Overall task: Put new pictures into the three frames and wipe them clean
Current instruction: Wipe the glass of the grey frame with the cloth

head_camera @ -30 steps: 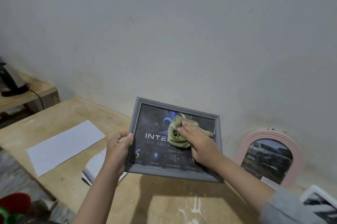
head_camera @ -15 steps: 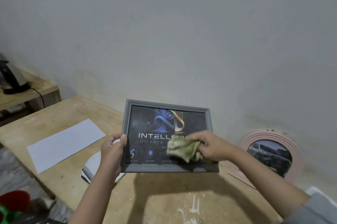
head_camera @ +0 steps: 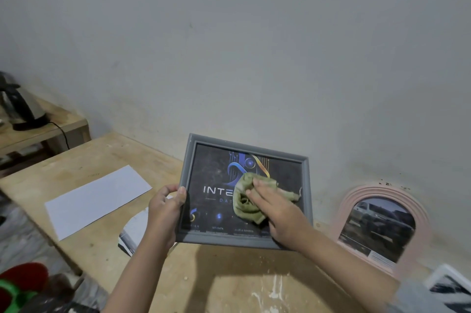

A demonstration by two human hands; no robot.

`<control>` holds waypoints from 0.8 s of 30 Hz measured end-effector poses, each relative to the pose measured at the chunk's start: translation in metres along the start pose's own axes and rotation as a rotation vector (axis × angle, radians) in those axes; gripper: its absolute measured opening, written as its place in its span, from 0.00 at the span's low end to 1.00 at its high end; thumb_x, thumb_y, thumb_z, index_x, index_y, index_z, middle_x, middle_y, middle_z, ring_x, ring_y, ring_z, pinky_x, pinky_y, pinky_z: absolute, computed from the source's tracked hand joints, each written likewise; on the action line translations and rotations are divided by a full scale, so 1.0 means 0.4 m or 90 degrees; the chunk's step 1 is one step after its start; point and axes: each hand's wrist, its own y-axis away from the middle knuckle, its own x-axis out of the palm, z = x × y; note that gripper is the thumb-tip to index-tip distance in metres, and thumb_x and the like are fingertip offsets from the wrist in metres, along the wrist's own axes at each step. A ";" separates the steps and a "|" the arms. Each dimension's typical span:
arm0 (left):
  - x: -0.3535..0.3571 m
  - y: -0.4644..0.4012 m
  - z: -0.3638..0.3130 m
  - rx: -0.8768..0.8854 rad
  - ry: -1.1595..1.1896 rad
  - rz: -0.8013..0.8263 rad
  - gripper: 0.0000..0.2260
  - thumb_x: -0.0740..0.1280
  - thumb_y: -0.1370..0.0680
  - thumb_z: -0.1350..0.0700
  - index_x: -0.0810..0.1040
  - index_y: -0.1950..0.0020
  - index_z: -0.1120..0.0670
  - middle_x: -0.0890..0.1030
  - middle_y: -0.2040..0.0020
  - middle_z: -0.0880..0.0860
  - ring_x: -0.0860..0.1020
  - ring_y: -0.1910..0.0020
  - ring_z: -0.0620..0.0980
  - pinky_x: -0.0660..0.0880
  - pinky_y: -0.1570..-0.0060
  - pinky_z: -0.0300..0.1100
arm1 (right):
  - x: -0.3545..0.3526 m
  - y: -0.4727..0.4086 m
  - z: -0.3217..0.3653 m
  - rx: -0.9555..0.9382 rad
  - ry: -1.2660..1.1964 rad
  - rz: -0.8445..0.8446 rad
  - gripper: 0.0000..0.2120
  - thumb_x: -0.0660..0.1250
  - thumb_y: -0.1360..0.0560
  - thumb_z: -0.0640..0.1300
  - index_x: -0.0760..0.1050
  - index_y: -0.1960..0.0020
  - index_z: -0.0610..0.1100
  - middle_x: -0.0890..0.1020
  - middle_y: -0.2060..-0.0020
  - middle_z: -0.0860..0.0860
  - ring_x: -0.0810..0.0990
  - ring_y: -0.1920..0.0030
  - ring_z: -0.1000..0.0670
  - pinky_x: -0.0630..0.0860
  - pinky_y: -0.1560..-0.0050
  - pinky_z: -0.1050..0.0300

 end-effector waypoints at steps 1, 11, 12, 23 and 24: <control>-0.001 -0.004 0.002 0.003 -0.005 -0.001 0.06 0.64 0.20 0.59 0.74 0.46 0.60 0.78 0.72 0.55 0.75 0.77 0.52 0.75 0.76 0.41 | 0.008 0.023 0.009 -0.012 -0.010 0.012 0.38 0.54 0.39 0.28 0.64 0.29 0.41 0.68 0.30 0.40 0.65 0.29 0.45 0.67 0.32 0.45; 0.028 -0.049 0.029 0.046 -0.082 -0.035 0.06 0.65 0.21 0.58 0.75 0.47 0.60 0.78 0.62 0.59 0.76 0.67 0.55 0.76 0.62 0.50 | -0.071 0.017 0.031 0.115 -0.304 0.318 0.31 0.52 0.37 0.34 0.76 0.41 0.55 0.83 0.48 0.54 0.81 0.48 0.54 0.78 0.47 0.55; 0.036 -0.047 0.031 0.049 -0.083 -0.028 0.06 0.65 0.21 0.58 0.75 0.47 0.59 0.78 0.62 0.59 0.76 0.67 0.55 0.75 0.63 0.48 | -0.090 -0.008 0.028 0.135 -0.320 0.270 0.31 0.52 0.36 0.32 0.77 0.40 0.54 0.83 0.47 0.53 0.81 0.47 0.54 0.77 0.45 0.58; 0.071 0.019 0.031 0.091 -0.076 0.082 0.01 0.65 0.21 0.59 0.75 0.51 0.56 0.79 0.68 0.58 0.77 0.68 0.56 0.75 0.64 0.50 | -0.079 -0.115 -0.030 0.078 -0.012 -0.037 0.39 0.54 0.33 0.34 0.51 0.23 0.50 0.49 0.23 0.48 0.45 0.23 0.49 0.46 0.27 0.41; 0.063 0.019 0.036 0.084 -0.073 0.077 0.00 0.65 0.21 0.59 0.75 0.52 0.56 0.79 0.67 0.58 0.77 0.68 0.56 0.74 0.64 0.51 | -0.066 -0.102 -0.017 0.053 -0.006 -0.035 0.39 0.53 0.34 0.36 0.53 0.23 0.49 0.52 0.24 0.47 0.47 0.23 0.48 0.49 0.28 0.39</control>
